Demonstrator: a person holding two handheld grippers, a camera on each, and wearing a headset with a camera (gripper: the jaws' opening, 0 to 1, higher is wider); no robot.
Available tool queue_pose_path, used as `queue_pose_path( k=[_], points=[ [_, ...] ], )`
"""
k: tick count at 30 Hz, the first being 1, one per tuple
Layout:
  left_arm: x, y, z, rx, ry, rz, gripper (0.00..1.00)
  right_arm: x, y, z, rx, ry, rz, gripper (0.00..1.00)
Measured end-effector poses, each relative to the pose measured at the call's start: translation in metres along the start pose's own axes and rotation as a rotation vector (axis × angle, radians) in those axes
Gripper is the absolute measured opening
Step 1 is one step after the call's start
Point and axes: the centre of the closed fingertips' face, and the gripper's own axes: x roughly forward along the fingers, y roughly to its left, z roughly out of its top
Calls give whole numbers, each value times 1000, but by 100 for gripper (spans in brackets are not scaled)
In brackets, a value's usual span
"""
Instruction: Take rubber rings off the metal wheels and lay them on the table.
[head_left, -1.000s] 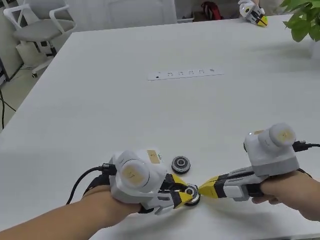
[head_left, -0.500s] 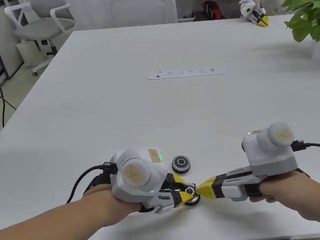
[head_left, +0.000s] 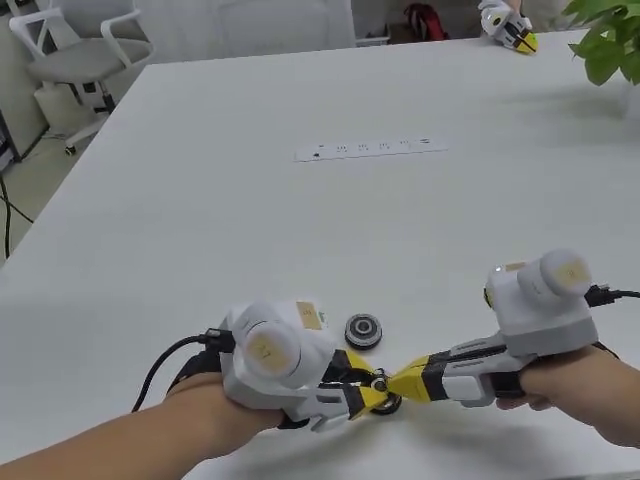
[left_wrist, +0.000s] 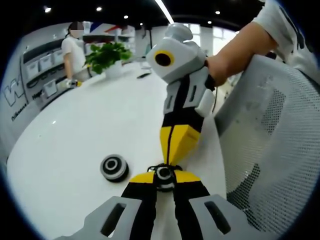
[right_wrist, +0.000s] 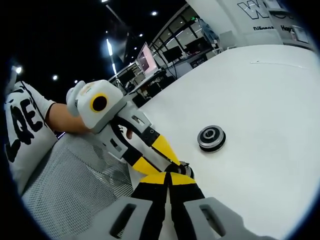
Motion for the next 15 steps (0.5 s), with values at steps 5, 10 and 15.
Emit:
queue_pose_path(
  k=[5, 10, 15],
  points=[
    [0, 0, 0, -6, 0, 1, 12, 0, -4, -3, -5, 10, -13, 0],
    [0, 0, 0, -12, 1, 0, 12, -4, -14, -6, 22, 3, -53, 0],
    [0, -1, 1, -5, -9, -3, 13, -4, -15, -5, 31, -2, -54, 0]
  ],
)
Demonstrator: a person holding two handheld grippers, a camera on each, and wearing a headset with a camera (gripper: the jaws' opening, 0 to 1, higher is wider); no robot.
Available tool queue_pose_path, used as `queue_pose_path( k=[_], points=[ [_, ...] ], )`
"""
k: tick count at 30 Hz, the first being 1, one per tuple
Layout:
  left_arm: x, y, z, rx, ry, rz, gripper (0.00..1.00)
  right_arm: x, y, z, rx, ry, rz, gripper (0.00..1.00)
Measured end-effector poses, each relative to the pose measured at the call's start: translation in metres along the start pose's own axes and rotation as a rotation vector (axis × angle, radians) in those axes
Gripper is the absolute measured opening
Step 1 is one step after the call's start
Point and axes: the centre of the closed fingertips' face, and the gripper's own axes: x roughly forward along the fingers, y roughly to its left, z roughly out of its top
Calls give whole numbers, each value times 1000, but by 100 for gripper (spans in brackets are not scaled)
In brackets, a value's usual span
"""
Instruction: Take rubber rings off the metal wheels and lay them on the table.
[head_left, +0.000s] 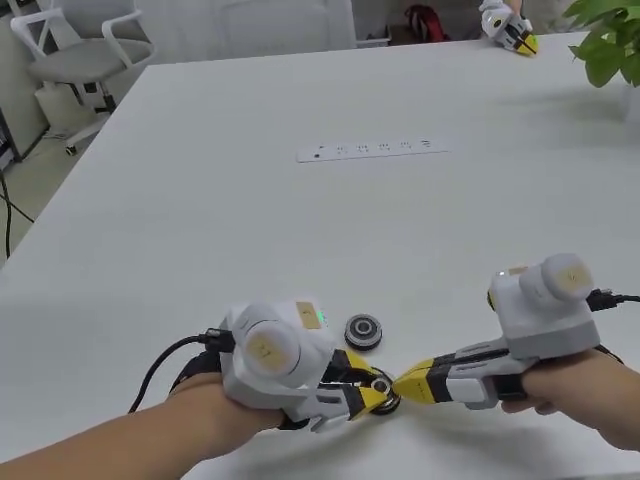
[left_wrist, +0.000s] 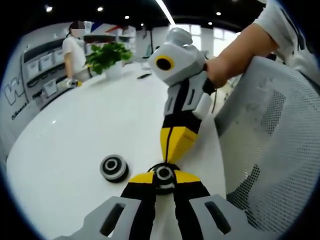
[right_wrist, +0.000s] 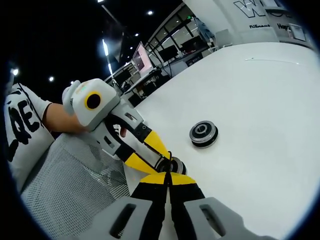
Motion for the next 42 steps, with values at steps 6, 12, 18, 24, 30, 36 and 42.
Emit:
queue_pose_path(
  k=[6, 12, 18, 24, 30, 36, 42],
  points=[
    [0, 1, 1, 3, -3, -9, 17, 0, -1, 0, 2, -2, 0, 0],
    [-5, -1, 11, -21, -37, -25, 21, 0, 0, 2, 6, -9, 1, 0],
    [-12, -8, 14, -14, -45, -48, 26, 0, 4, 4, 12, -20, 4, 0],
    [-23, -12, 22, -9, -71, -59, 31, 0, 8, 4, 16, -20, 10, 0],
    [-35, -11, 22, 29, -68, -50, 38, -1, 10, 4, 18, -16, 11, 0],
    [-49, -6, 24, 7, -88, -44, 42, -1, 11, 5, 23, -20, 20, 0],
    [-64, 1, 23, -17, -109, -25, 50, -2, 12, 8, 22, -20, 25, 0]
  ],
)
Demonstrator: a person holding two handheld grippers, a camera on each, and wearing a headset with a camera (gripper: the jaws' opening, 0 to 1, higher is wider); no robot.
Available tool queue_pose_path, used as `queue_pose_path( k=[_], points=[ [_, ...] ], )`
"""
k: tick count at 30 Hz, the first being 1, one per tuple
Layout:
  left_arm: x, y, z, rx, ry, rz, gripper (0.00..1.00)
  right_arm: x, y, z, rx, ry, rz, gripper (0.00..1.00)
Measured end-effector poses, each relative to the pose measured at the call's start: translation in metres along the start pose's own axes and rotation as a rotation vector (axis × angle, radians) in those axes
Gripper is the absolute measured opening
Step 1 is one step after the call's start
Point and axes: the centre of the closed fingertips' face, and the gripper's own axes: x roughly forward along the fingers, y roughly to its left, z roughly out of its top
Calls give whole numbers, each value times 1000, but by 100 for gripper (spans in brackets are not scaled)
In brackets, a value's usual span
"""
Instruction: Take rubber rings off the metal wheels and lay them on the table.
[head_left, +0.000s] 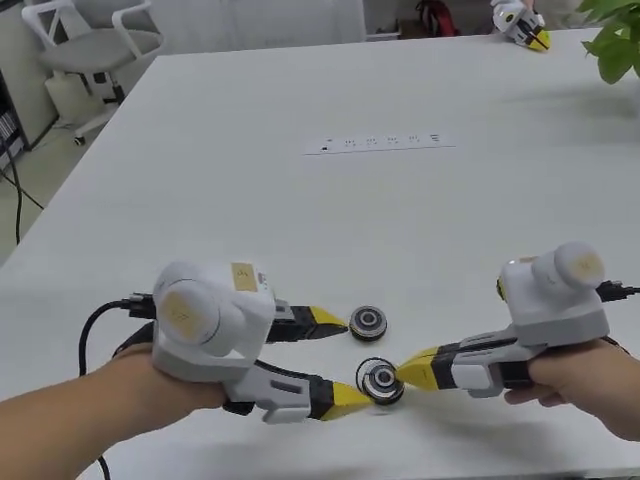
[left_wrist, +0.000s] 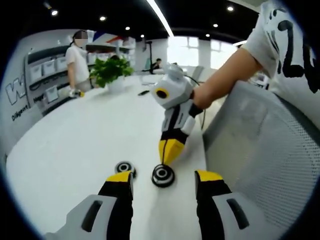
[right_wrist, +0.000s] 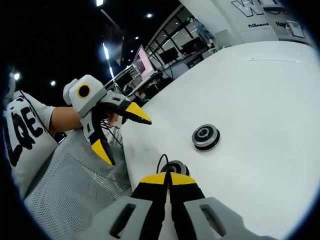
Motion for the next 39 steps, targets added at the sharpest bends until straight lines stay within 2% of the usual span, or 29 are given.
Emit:
queue_pose_path(
  k=[6, 12, 20, 26, 31, 39],
  points=[
    [-14, 3, -4, -9, -3, 16, 58, 0, 1, 8, -1, -5, 17, 0],
    [-27, 7, -7, -25, -13, 33, 66, 3, 9, 19, -11, -10, 41, 0],
    [-44, 16, -13, -65, -31, 75, 73, 15, 17, 30, -32, -2, 62, 0],
    [-54, 21, -21, -91, -28, 101, 76, 26, 15, 35, -46, 8, 68, 0],
    [-59, 23, -25, -104, -26, 118, 76, 38, 16, 34, -56, 24, 60, 0],
    [-61, 21, -32, -112, -12, 124, 75, 50, 9, 22, -67, 65, 32, 0]
  ],
)
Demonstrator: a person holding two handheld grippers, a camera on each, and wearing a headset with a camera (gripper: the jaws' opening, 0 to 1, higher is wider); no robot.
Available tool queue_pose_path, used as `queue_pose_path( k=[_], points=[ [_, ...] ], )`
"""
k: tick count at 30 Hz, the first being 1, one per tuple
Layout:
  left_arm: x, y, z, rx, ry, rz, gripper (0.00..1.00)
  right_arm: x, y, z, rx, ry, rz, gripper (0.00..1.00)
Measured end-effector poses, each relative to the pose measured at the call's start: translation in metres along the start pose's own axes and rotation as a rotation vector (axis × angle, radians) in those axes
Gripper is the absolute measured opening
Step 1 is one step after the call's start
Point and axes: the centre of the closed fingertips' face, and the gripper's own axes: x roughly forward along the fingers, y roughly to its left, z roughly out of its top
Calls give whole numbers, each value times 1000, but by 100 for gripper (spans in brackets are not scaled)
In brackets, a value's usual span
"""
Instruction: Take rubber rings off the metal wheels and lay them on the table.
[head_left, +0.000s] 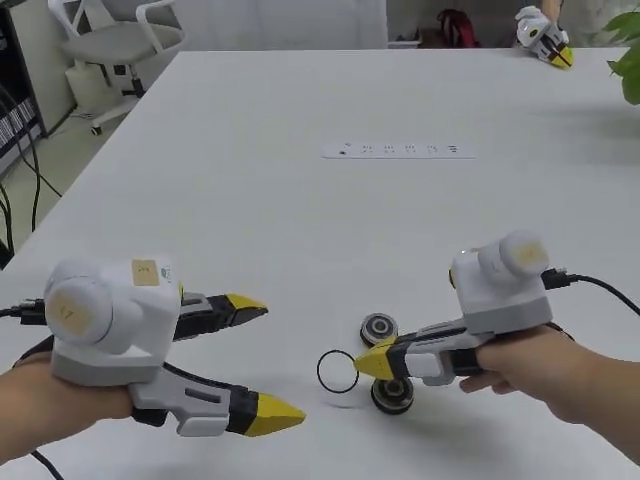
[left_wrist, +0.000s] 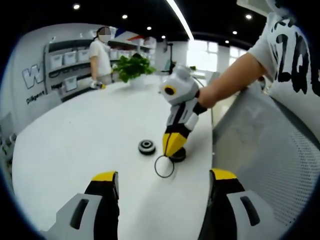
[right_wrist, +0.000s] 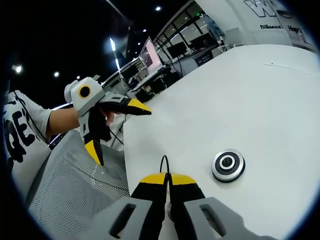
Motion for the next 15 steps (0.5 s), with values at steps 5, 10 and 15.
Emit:
queue_pose_path(
  k=[5, 10, 15],
  points=[
    [0, -2, -3, 4, 7, -1, 75, 6, -3, -3, -26, 20, -18, 0],
    [0, -2, -3, -2, 7, -1, 75, 9, -6, -7, -54, 39, -47, 0],
    [0, -2, -5, 0, 12, -1, 74, 9, -11, -9, -97, 44, -83, 0]
  ],
)
